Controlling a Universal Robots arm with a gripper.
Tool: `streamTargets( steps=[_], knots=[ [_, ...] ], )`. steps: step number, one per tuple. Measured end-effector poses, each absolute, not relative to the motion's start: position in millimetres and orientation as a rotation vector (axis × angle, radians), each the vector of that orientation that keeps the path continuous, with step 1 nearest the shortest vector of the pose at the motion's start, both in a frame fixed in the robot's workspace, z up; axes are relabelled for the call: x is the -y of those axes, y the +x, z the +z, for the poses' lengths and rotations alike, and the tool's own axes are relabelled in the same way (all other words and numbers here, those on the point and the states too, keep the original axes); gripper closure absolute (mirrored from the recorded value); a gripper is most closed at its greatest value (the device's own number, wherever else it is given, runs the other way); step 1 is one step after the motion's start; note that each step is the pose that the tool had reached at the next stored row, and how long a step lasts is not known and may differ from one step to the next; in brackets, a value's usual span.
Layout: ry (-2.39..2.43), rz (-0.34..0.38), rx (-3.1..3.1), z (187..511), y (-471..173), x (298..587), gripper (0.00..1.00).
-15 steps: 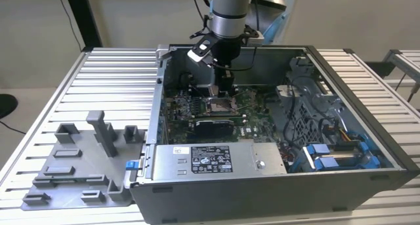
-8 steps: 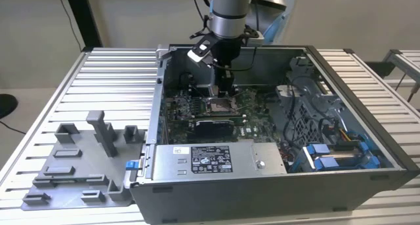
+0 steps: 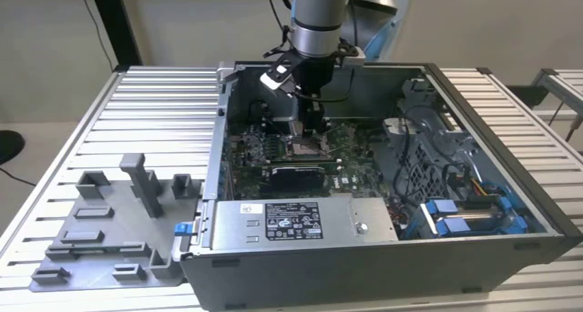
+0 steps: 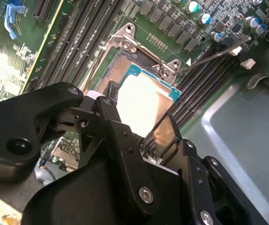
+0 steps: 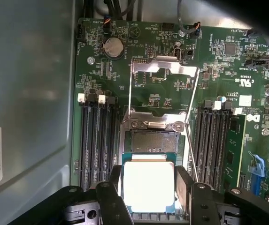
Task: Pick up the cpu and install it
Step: 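Close the cpu cover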
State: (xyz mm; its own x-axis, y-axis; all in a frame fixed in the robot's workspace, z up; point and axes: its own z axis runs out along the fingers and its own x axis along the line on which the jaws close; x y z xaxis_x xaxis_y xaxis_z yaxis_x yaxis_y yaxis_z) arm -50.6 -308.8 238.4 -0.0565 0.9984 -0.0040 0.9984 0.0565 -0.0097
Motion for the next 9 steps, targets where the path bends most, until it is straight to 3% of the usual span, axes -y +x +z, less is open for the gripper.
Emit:
streamTargets(
  steps=[9],
  knots=[
    [-2.171,0.015,2.265,235.9,-50.3,313.8,1.00]
  ],
)
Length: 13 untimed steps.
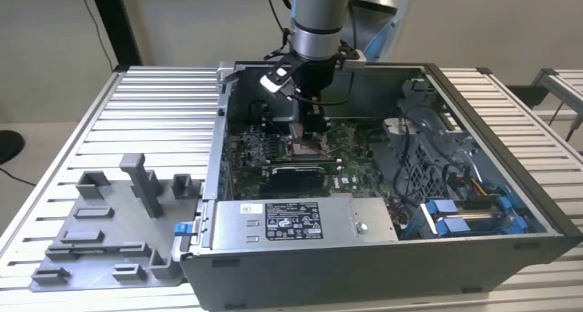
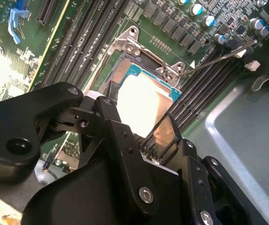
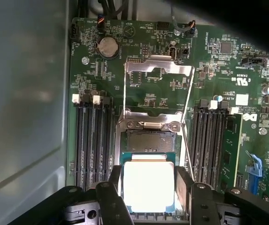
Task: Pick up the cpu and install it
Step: 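Close the cpu cover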
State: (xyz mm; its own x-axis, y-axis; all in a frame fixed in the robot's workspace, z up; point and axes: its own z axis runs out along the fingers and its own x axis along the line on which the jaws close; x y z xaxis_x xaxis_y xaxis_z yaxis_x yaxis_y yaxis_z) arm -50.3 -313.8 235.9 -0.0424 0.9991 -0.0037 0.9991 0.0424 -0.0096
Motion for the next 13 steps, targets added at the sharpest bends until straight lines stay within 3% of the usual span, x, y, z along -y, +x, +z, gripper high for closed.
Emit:
streamTargets(
  steps=[13],
  knots=[
    [-2.192,0.017,2.251,232.1,-49.7,314.9,1.00]
  ],
)
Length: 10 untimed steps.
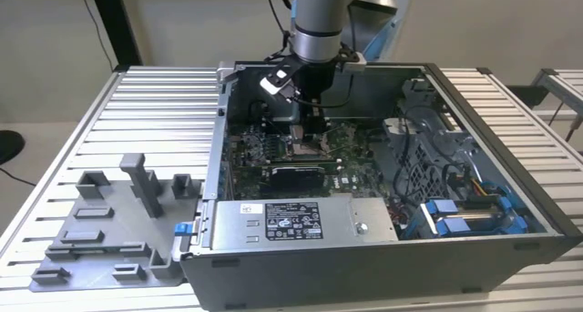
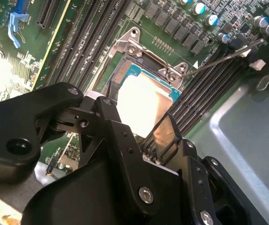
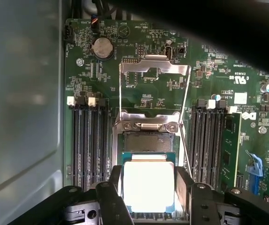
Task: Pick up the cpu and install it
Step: 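Close the cpu cover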
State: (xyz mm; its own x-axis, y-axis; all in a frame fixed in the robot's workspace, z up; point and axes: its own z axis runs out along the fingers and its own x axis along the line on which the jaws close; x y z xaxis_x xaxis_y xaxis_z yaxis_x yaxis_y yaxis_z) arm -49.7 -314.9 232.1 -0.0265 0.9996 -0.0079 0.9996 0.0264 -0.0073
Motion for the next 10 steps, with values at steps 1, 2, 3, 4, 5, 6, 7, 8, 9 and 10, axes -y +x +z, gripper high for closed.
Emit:
streamTargets(
  steps=[1,2,3,4,5,6,7,8,9,10],
  knots=[
    [2.190,-0.018,-2.249,231.5,-49.7,315.0,1.00],
    [2.188,-0.019,-2.247,230.8,-49.7,314.9,1.00],
    [2.187,-0.021,-2.245,230.2,-49.7,314.9,1.00],
    [2.186,-0.021,-2.244,229.5,-49.7,314.9,1.00],
    [2.184,-0.021,-2.243,228.3,-49.7,315.0,1.00],
    [2.183,-0.021,-2.241,227.0,-49.7,315.0,1.00],
    [2.181,-0.021,-2.239,225.8,-49.7,315.0,1.00],
    [2.180,-0.021,-2.238,224.3,-49.7,314.9,1.00],
    [2.179,-0.020,-2.237,223.0,-49.7,314.9,1.00],
    [2.178,-0.018,-2.236,222.0,-49.7,314.7,1.00]
  ],
)
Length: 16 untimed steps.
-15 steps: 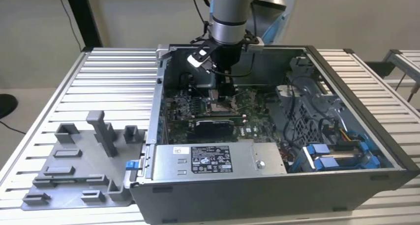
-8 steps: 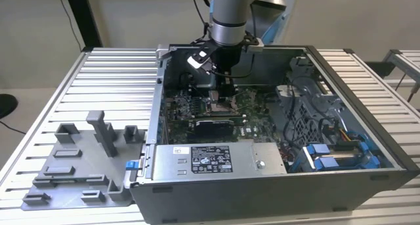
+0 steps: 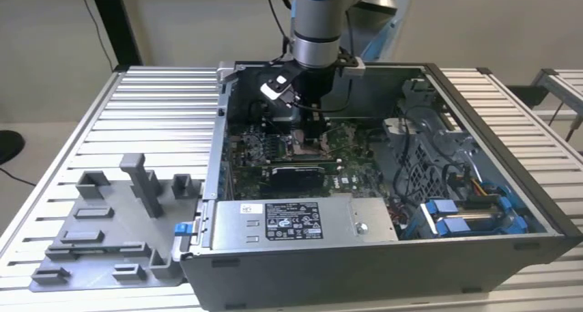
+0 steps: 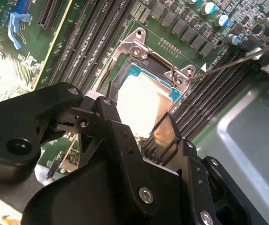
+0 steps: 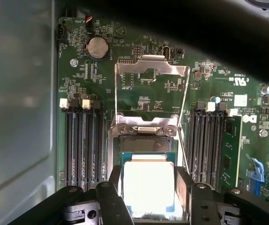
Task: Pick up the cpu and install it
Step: 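Close the cpu cover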
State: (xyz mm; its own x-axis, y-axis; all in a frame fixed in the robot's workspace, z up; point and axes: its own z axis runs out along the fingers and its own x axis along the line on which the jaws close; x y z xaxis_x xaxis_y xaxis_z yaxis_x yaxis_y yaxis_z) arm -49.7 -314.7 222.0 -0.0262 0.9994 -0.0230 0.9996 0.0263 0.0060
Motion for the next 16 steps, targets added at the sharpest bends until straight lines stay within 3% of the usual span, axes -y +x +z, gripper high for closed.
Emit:
streamTargets(
  steps=[16],
  knots=[
    [2.197,-0.014,-2.212,211.4,-46.1,314.4,1.00]
  ],
)
